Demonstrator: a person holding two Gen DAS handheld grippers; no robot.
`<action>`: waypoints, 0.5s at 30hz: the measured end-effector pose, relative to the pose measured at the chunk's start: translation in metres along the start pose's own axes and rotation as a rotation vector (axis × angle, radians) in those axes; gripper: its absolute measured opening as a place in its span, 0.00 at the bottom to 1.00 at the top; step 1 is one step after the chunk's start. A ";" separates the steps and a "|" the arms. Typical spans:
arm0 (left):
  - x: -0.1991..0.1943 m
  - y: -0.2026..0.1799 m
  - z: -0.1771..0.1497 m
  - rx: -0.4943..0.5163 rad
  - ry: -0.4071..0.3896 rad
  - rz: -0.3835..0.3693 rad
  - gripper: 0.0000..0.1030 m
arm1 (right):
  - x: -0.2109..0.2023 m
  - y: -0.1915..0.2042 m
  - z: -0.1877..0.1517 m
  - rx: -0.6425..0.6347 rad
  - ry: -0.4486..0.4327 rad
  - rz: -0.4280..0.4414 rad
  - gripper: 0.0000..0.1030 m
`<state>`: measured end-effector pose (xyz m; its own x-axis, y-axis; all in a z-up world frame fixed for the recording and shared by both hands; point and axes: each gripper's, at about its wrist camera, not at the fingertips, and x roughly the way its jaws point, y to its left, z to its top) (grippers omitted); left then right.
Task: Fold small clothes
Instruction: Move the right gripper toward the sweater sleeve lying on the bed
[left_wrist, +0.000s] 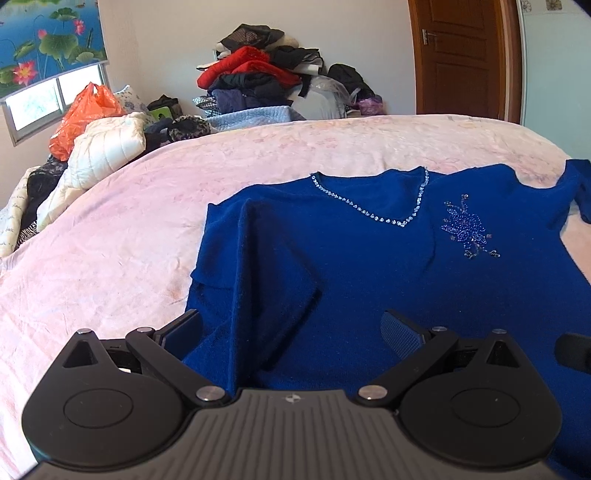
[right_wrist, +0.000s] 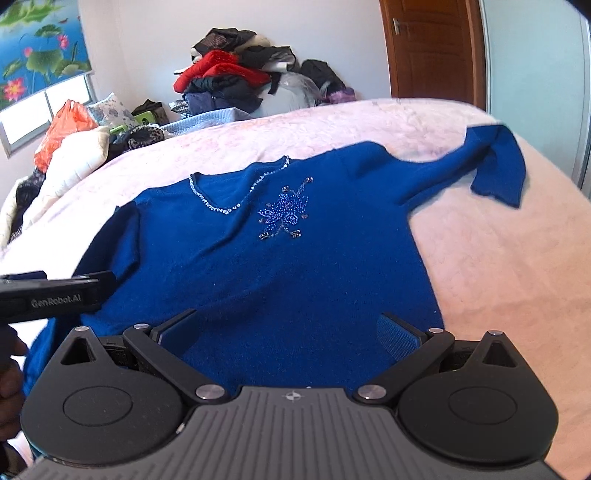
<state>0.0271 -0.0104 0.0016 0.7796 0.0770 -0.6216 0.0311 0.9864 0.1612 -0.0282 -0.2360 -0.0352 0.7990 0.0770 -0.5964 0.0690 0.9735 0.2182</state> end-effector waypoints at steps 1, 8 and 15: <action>0.002 0.000 0.000 0.001 0.006 -0.003 1.00 | 0.001 -0.001 0.000 0.006 -0.003 0.003 0.99; 0.008 -0.003 0.000 0.012 0.029 0.004 1.00 | 0.000 -0.005 -0.001 0.024 -0.032 -0.027 0.99; 0.016 -0.004 0.002 0.012 0.046 -0.003 1.00 | 0.004 -0.008 0.006 0.005 -0.048 -0.067 0.99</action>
<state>0.0410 -0.0135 -0.0077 0.7498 0.0804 -0.6567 0.0416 0.9849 0.1681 -0.0218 -0.2445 -0.0344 0.8202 0.0014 -0.5721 0.1259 0.9750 0.1830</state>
